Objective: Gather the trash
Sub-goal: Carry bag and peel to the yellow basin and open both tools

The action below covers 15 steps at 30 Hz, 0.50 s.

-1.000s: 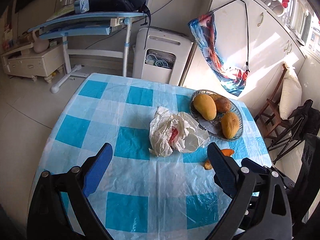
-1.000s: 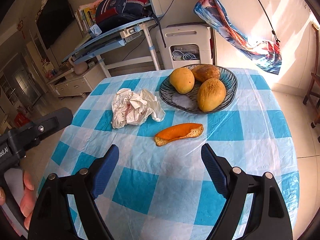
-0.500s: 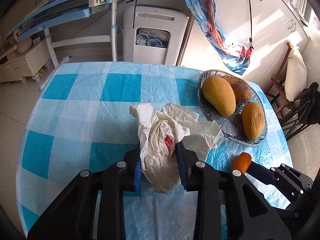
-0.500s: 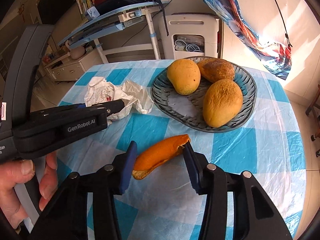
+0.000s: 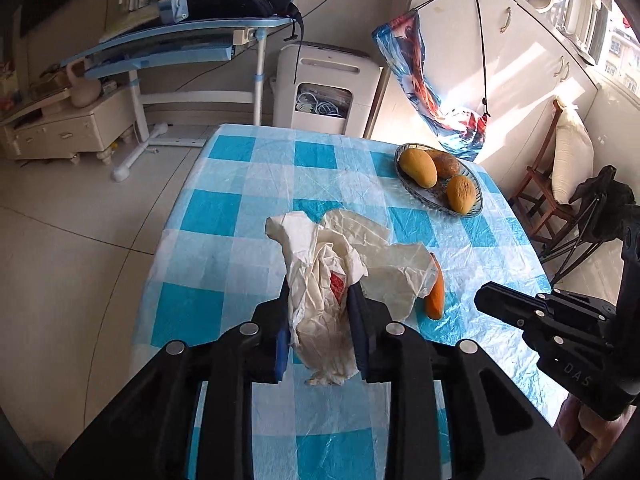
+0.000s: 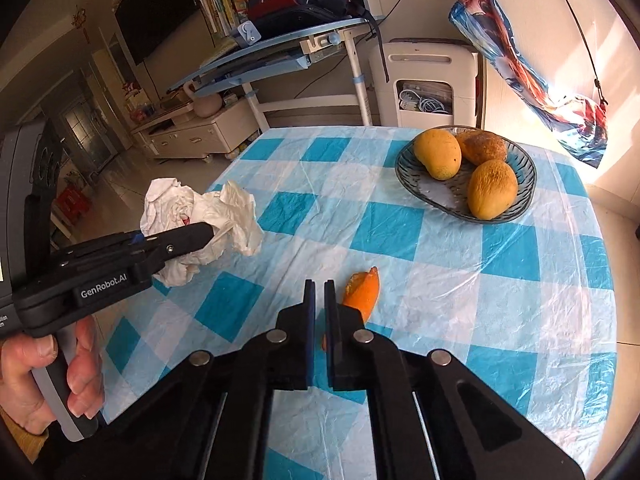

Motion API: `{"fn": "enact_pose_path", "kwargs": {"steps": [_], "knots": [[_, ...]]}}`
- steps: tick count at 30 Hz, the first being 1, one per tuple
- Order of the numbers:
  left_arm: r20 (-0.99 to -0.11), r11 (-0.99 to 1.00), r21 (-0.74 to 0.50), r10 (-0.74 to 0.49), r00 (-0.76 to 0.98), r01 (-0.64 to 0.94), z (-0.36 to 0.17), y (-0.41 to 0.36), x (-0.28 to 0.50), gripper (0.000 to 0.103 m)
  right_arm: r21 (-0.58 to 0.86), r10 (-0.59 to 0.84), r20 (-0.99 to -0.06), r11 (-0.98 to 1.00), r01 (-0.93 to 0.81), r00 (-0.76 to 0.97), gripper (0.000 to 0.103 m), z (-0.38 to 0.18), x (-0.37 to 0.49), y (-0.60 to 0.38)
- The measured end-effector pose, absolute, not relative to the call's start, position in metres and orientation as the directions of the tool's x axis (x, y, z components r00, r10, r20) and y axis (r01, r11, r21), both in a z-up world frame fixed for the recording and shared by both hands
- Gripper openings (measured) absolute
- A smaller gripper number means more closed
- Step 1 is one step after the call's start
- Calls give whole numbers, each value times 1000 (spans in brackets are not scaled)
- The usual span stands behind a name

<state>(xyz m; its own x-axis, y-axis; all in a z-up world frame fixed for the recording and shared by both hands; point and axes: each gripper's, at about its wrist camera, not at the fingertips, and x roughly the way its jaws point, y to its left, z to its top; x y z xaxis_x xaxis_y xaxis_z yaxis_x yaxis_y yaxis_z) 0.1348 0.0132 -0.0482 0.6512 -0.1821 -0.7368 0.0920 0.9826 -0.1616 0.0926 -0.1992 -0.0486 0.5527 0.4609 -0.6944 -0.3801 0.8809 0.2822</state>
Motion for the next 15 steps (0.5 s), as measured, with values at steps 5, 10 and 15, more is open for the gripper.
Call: {"fn": "enact_pose_path", "kwargs": {"steps": [5, 10, 15], "knots": [[-727, 982, -176, -179, 663, 73, -35, 38, 64, 24, 293, 497, -657, 861, -415, 567, 5, -30, 28, -192], [-713, 981, -180, -177, 679, 68, -39, 56, 21, 24, 275, 413, -677, 910, -311, 609, 65, -43, 45, -196], [-716, 978, -190, -199, 670, 87, -44, 59, 12, 24, 249, 337, -740, 941, -228, 582, 61, -75, 102, -186]]}}
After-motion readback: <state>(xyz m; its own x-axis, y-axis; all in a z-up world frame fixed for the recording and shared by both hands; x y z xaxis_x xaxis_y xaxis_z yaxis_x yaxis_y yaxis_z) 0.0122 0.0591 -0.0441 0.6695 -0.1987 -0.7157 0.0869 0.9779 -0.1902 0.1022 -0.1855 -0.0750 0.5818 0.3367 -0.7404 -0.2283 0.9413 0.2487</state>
